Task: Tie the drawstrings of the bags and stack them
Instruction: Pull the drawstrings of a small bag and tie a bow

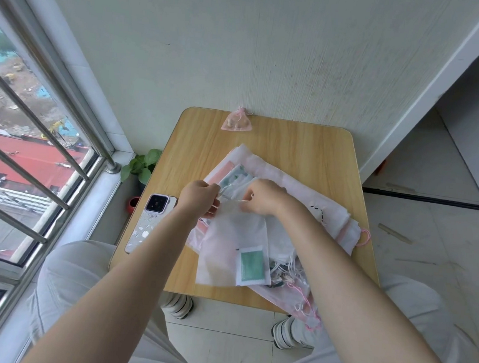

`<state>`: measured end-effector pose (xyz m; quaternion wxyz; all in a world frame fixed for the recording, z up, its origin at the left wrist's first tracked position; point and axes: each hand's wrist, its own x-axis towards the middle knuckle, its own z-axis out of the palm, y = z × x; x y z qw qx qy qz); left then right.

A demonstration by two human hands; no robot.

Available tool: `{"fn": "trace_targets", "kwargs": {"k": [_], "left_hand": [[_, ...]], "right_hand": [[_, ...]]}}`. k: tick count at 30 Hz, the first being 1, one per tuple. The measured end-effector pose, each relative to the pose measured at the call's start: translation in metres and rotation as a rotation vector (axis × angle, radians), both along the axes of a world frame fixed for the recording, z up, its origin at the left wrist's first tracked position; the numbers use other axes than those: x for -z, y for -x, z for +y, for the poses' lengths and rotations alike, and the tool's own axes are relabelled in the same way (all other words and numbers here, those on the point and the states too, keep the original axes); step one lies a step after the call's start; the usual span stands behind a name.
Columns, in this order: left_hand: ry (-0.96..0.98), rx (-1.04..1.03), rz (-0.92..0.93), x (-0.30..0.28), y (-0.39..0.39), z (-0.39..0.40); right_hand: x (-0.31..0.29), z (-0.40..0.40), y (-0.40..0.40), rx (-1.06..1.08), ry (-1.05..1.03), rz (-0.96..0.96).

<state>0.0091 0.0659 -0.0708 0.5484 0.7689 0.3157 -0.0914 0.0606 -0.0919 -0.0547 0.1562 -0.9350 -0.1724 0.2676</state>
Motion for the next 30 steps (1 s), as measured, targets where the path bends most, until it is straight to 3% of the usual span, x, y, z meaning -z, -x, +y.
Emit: {"fn": "trace_targets", "kwargs": {"k": [3,6,9,18,20,24,30], "left_hand": [[-0.444,0.124,-0.107,0.004,0.002,0.003],[-0.364,0.257,-0.332,0.0,0.004,-0.005],[-0.257,0.284,-0.289,-0.002,0.003,-0.014],[-0.604,0.457,-0.095,-0.006,-0.001,-0.001],[-0.44,0.436,-0.074,-0.013,-0.005,0.004],[0.113,0.332,-0.115,-0.025,-0.002,0.005],[0.319,0.375,-0.198,-0.014,0.004,0.0]], "right_hand": [[-0.003,0.0,0.002,0.021,-0.042,-0.025],[-0.011,-0.001,0.004,0.002,-0.062,-0.041],[-0.013,0.0,0.004,0.005,-0.068,-0.058],[-0.006,-0.004,-0.001,-0.025,-0.03,-0.139],[-0.005,-0.005,-0.001,-0.026,-0.021,-0.143],[-0.003,-0.002,0.0,-0.02,-0.028,-0.14],[-0.002,0.002,-0.002,-0.052,0.042,-0.156]]}}
